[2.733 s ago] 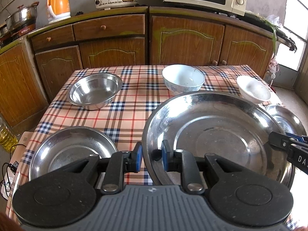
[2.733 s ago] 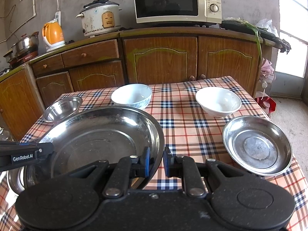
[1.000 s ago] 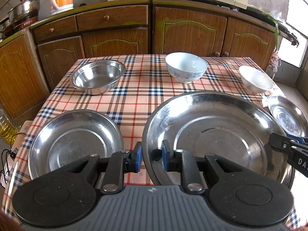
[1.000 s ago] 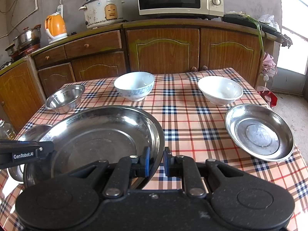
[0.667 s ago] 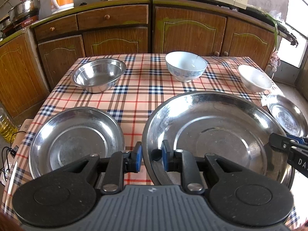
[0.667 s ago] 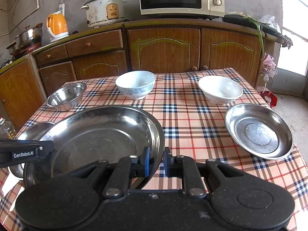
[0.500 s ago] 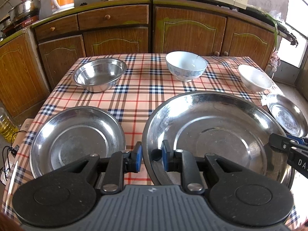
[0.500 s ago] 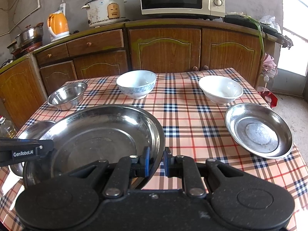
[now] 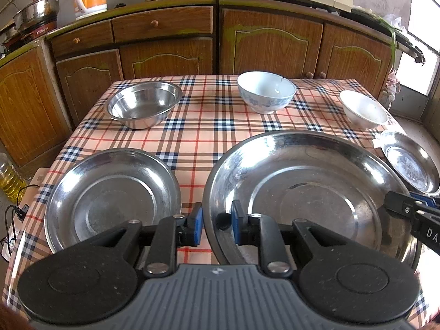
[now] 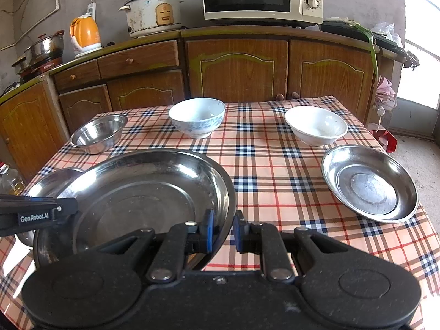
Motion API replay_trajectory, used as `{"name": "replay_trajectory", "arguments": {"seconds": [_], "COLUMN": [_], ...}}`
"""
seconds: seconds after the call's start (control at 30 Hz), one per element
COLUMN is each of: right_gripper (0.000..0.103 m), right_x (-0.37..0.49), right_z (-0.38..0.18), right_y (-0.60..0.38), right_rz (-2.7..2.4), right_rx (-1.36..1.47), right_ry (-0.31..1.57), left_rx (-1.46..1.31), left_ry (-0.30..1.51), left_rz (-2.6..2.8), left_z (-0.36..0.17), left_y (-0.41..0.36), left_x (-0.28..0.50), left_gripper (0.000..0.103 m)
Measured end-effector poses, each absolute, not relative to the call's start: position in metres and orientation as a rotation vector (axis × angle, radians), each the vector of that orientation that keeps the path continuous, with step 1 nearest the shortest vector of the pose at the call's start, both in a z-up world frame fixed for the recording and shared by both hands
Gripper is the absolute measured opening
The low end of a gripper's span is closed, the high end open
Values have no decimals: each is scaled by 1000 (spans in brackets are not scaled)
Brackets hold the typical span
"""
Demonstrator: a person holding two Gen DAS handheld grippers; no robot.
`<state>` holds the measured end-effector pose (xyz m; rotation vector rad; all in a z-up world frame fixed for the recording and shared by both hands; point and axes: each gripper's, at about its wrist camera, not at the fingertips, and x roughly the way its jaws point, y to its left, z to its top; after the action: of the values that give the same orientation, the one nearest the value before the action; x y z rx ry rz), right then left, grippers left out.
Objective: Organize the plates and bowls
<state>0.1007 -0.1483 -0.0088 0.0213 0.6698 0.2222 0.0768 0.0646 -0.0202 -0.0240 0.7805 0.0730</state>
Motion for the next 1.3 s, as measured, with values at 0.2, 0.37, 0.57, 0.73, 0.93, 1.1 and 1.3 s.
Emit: {"name": "replay_trajectory", "arguments": {"seconds": [0.2, 0.37, 0.57, 0.73, 0.93, 1.1, 1.3], "right_gripper": [20, 20, 20, 20, 21, 21, 21], "right_x": [99, 97, 94, 93, 93, 92, 92], "right_z": [-9, -9, -10, -11, -13, -15, -18], "right_y": [-149, -149, -149, -150, -150, -151, -152], "right_rz": [223, 224, 225, 226, 225, 225, 223], "right_rx": [21, 18, 21, 22, 23, 24, 27], "right_ry": [672, 676, 678, 682, 687, 690, 694], "left_rx": [-28, -27, -27, -27, -26, -26, -25], "left_ry": [786, 787, 791, 796, 800, 802, 805], "left_rz": [71, 71, 70, 69, 68, 67, 66], "left_z": [-21, -21, -22, -25, -27, -28, -29], "left_y": [64, 63, 62, 62, 61, 61, 61], "left_x": [76, 76, 74, 73, 72, 72, 73], "left_gripper": [21, 21, 21, 21, 21, 21, 21]}}
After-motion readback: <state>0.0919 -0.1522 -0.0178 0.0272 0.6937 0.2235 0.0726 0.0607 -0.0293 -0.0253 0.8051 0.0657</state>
